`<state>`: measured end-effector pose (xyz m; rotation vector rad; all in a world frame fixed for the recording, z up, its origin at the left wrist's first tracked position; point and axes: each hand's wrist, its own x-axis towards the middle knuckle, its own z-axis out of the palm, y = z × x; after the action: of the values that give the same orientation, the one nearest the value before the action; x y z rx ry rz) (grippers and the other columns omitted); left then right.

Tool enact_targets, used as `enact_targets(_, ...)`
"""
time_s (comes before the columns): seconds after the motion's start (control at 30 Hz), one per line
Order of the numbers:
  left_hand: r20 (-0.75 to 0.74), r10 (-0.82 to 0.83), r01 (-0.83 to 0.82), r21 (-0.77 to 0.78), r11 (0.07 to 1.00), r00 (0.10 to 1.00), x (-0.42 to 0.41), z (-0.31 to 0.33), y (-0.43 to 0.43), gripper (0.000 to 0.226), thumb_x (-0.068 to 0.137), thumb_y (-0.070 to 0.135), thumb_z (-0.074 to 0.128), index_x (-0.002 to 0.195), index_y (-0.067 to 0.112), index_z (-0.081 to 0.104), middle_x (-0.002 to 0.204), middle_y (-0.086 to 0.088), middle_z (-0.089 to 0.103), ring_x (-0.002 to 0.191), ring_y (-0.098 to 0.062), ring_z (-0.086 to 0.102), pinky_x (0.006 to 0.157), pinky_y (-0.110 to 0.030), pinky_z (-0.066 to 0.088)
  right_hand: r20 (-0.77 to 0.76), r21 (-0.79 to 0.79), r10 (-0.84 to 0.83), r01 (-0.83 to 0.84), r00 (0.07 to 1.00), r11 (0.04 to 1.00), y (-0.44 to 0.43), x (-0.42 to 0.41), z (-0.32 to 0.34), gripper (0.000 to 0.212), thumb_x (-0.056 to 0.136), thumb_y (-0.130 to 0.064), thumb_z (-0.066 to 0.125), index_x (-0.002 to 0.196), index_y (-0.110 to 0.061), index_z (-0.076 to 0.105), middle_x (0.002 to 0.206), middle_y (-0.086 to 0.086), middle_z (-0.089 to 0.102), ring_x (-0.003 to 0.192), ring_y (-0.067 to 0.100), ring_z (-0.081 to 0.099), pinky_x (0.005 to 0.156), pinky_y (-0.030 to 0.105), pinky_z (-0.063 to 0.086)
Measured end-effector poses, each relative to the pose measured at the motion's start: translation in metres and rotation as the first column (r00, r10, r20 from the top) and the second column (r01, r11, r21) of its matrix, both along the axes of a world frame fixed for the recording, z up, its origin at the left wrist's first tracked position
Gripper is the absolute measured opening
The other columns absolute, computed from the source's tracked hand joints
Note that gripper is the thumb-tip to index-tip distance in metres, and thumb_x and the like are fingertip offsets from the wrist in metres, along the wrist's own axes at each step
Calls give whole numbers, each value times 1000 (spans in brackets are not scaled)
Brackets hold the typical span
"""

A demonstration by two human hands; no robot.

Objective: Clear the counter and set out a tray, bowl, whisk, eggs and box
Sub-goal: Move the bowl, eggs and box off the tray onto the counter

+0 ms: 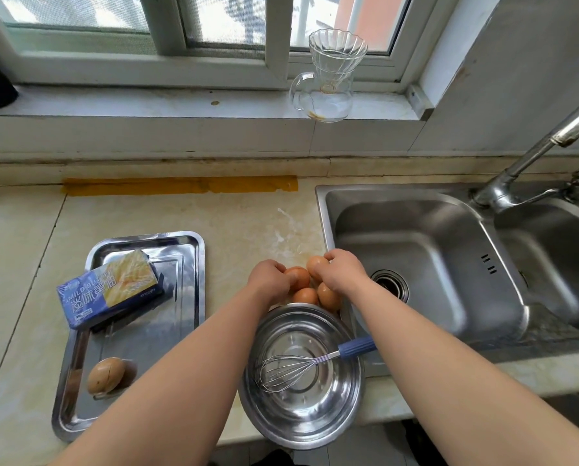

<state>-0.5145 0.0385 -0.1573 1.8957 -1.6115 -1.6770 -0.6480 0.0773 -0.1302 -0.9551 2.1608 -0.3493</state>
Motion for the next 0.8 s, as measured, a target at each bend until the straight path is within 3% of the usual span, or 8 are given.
enact_targets(0.1, 4, -6, 6, -3, 1000, 1000, 3, 3, 1, 52, 84, 29, 68, 128, 5, 54, 120, -15, 63, 109, -34, 62, 95, -45, 52, -9, 15, -2, 2, 1000, 1000, 1, 1, 2, 43, 86, -32, 48, 119, -8, 59, 125, 15, 57, 108, 31, 55, 80, 31, 39)
enact_targets(0.2, 9, -22, 23, -9, 1000, 1000, 7, 4, 1, 54, 83, 30, 69, 129, 7, 53, 123, -13, 61, 110, -29, 60, 97, -44, 50, 10, 3, -7, 7, 1000, 1000, 2, 1, 3, 37, 86, -31, 49, 114, -9, 60, 125, 14, 56, 106, 30, 55, 79, 31, 39)
enact_targets(0.33, 63, -64, 68, -50, 996, 996, 8, 5, 4, 44, 88, 26, 64, 128, 9, 54, 121, -13, 62, 110, -29, 60, 98, -41, 48, 14, -3, -15, 15, 1000, 1000, 4, 3, 4, 38, 87, -31, 50, 117, -9, 60, 126, 15, 57, 110, 31, 55, 83, 32, 40)
enact_targets(0.43, 89, -84, 91, -69, 993, 992, 7, 5, 6, 28, 89, 24, 62, 112, 9, 62, 110, -13, 67, 105, -29, 63, 94, -39, 49, 7, -6, -13, 13, 1000, 1000, 5, 5, 6, 38, 90, -28, 51, 121, -6, 58, 125, 14, 59, 113, 30, 55, 86, 33, 41)
enact_targets(0.5, 89, -81, 88, -73, 994, 993, 7, 5, 6, 23, 89, 25, 62, 103, 7, 65, 102, -14, 69, 97, -29, 65, 90, -37, 51, 11, -9, -15, 15, 1000, 1000, 5, 5, 8, 36, 91, -28, 51, 119, -7, 59, 121, 13, 60, 110, 29, 55, 83, 32, 40)
enact_targets(0.6, 88, -81, 87, -68, 994, 993, 5, 3, 8, 29, 89, 28, 63, 106, 5, 67, 97, -15, 71, 89, -27, 65, 84, -35, 51, 11, 1, -12, 12, 1000, 1000, 6, 5, 7, 28, 89, -31, 51, 107, -11, 61, 113, 11, 63, 95, 27, 55, 78, 30, 39)
enact_targets(0.7, 96, -85, 92, -67, 994, 992, 4, 3, 9, 35, 88, 29, 64, 113, 5, 65, 107, -15, 70, 99, -29, 65, 90, -37, 51, -5, 9, -15, 15, 1000, 1000, 6, 4, 5, 25, 88, -33, 51, 98, -12, 59, 109, 11, 64, 90, 26, 53, 75, 31, 38)
enact_targets(0.8, 99, -67, 74, -73, 995, 993, 6, 5, 9, 54, 86, 29, 67, 132, 5, 52, 128, -13, 61, 116, -28, 58, 99, -34, 45, -6, 19, -18, 18, 1000, 1000, 6, 5, 5, 33, 88, -34, 50, 110, -11, 60, 115, 11, 63, 93, 26, 54, 77, 31, 39)
